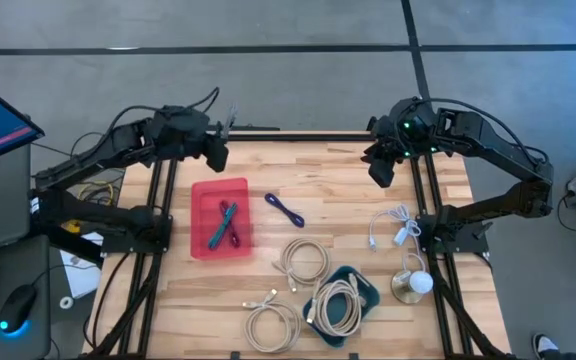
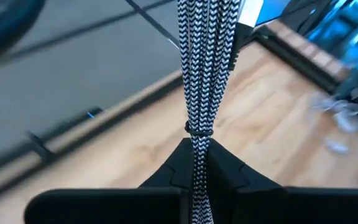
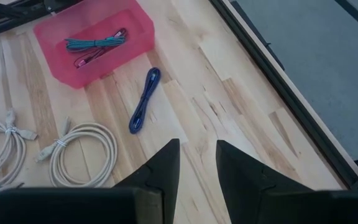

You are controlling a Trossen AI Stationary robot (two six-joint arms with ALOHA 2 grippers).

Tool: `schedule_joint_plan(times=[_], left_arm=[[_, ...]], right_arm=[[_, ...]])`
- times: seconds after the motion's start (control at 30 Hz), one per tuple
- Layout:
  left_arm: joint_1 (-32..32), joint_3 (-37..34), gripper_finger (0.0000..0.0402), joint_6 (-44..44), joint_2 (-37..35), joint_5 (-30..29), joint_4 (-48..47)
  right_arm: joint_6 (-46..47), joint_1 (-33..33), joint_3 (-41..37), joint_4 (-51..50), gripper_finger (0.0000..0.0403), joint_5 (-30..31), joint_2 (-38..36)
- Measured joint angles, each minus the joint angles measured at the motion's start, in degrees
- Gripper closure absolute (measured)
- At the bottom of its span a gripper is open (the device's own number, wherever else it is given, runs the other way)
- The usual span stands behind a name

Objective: Pick & Place USB Port
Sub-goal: Put the gray charger cable into the red bin

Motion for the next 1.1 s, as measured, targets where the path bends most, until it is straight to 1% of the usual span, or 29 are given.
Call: schedule_joint_plan(times=[0.07, 0.2, 0.3, 0.47, 0.77, 1.03, 1.1], left_arm=[[-1.78, -0.3, 0.0381, -5.68, -0.02, -0.03, -0.35], [-5.72, -1.91, 0.038, -14.15, 0.0, -0.23, -4.51], [-9.08, -3.82, 0.0385, -18.58, -0.02, -0.52, -6.53], [-13.74, -7.9, 0.0385, -27.45, -0.02, -0.55, -7.29], [-22.45, -18.09, 0.0385, -43.1, 0.0, -0.51, -7.37], [-26.78, -28.25, 0.0385, -55.37, 0.0, 1.57, -7.15], [-27.69, -30.13, 0.0385, -57.19, 0.0, 1.61, -6.76]], right_arm=[[0.11, 0.0, 0.0, 0.0, 0.0305, 0.1, 0.0], [0.11, 0.0, 0.0, -0.02, 0.0305, 0.1, 0.0], [0.11, 0.0, 0.0, -0.04, 0.0305, 0.1, 0.0], [0.11, 0.0, 0.0, -0.04, 0.0305, 0.1, 0.0], [0.11, 0.0, 0.02, -0.02, 0.0305, 0.08, 0.0], [0.11, 0.0, 0.0, -0.02, 0.0305, 0.09, 0.0], [0.11, 0.0, 0.0, -0.02, 0.0305, 0.08, 0.0]])
